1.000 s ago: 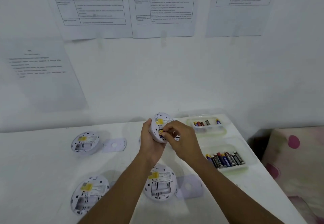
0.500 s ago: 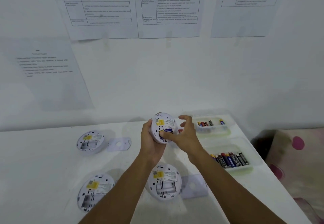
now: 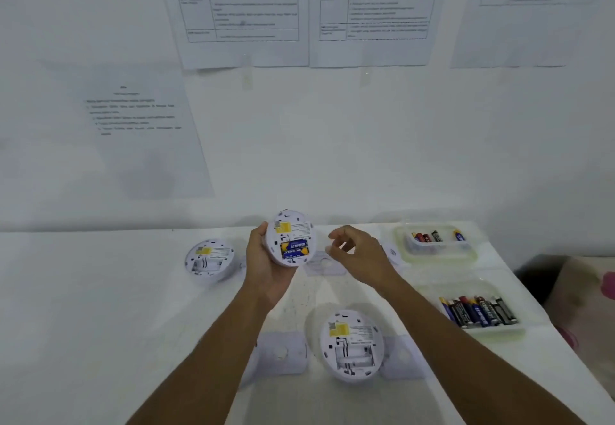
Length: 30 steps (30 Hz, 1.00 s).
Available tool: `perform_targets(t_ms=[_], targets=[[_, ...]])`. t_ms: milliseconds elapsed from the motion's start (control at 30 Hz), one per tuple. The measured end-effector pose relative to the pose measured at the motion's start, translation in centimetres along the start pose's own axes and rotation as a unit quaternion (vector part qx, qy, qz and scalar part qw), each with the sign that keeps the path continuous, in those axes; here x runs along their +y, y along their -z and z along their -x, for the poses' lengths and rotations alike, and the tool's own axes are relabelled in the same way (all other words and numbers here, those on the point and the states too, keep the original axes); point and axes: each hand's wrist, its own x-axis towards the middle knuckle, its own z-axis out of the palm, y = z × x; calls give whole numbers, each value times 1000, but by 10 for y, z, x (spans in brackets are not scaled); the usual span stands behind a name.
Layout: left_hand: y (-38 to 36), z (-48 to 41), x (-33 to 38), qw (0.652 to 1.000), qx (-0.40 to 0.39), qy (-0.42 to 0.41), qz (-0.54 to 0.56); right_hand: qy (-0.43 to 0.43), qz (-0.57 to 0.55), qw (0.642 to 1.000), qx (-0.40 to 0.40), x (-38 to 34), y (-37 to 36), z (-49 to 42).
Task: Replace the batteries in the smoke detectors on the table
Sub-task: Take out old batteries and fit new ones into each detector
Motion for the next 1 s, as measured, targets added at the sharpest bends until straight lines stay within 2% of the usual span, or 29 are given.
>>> perform_targets(t_ms=[67,133,200,267,367,500,600,667,733,833,900,1000], targets=[[10,-1,10,1000,9,2,6,58,138,988,-42,5,-4,-8],[16,-1,15,1000,16,6,3,97,269,954,-92,10,-11,-19],[19,-2,18,1000,21,12,0,113,353,920,-128,10,-16,-30],[22,-2,21,1000,24,18,4,99,374,908,-161,9,-21,-36],[26,-4,24,999,18,26,18,79,362,908,-193,7,-26,-39],[32,-8,24,999,12,37,34,105,380,902,-176,5,-30,-36],[34,-12,25,999,10,38,31,123,389,903,-130,4,-32,-30],[34,-13,25,999,11,35,32,126,361,920,-83,7,-32,-29],[34,-13,25,999,11,30,34,107,288,951,-21,9,-32,-27],[35,-13,25,999,20,21,35,30,63,996,61,0,-26,-19],[34,-13,24,999,22,18,36,-12,-83,994,71,-14,-20,-11],[26,-9,17,999,12,21,35,-23,-214,976,45,-33,-15,-2]])
